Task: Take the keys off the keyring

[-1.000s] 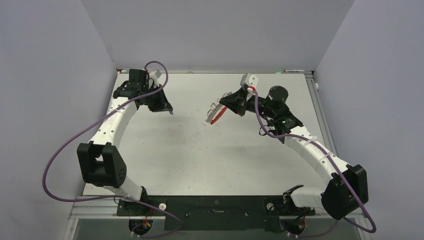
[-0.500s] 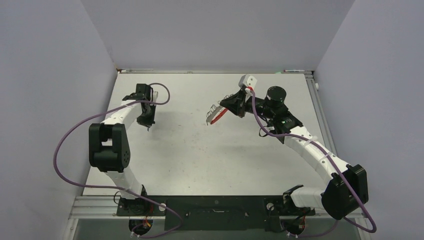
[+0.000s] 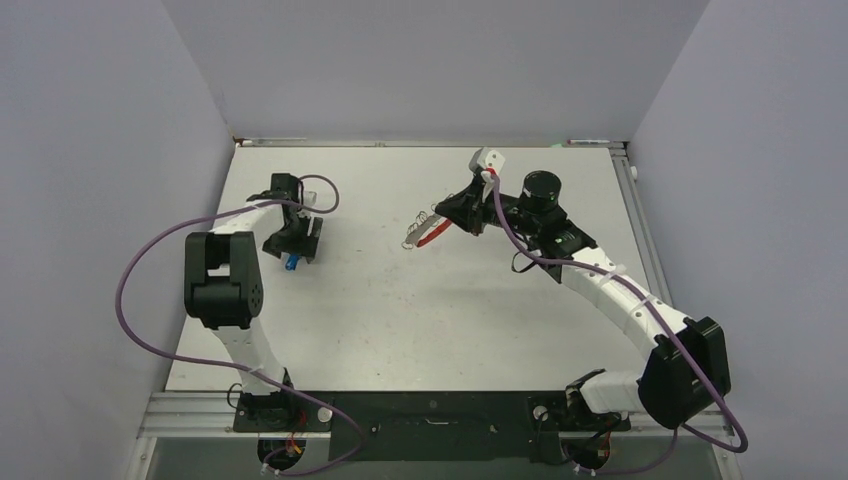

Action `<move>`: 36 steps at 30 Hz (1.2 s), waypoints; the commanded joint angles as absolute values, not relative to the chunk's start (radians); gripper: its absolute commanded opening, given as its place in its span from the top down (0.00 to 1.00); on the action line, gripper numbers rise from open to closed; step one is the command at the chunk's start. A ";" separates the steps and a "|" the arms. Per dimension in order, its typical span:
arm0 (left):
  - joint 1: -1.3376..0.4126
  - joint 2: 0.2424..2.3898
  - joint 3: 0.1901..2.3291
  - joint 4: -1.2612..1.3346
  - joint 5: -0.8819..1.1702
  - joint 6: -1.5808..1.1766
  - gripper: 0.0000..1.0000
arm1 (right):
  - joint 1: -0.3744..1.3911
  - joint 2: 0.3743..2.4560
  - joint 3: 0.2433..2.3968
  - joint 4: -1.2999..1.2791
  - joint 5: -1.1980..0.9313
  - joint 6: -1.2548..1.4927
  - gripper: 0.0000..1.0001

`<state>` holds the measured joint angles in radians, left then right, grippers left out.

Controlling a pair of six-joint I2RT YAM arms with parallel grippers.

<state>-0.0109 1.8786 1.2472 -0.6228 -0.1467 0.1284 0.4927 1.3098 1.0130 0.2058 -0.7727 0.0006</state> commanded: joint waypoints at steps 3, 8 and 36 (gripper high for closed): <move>-0.006 1.675 1.311 -0.653 0.053 0.218 0.06 | 0.500 1.331 1.076 0.231 -0.738 0.101 0.95; -0.007 1.466 1.271 -0.541 0.216 0.325 0.04 | 0.502 1.353 1.101 0.213 -0.698 0.161 0.95; -0.804 0.997 0.523 0.378 0.160 1.762 0.02 | 0.552 1.425 1.265 -0.026 -0.611 0.336 0.95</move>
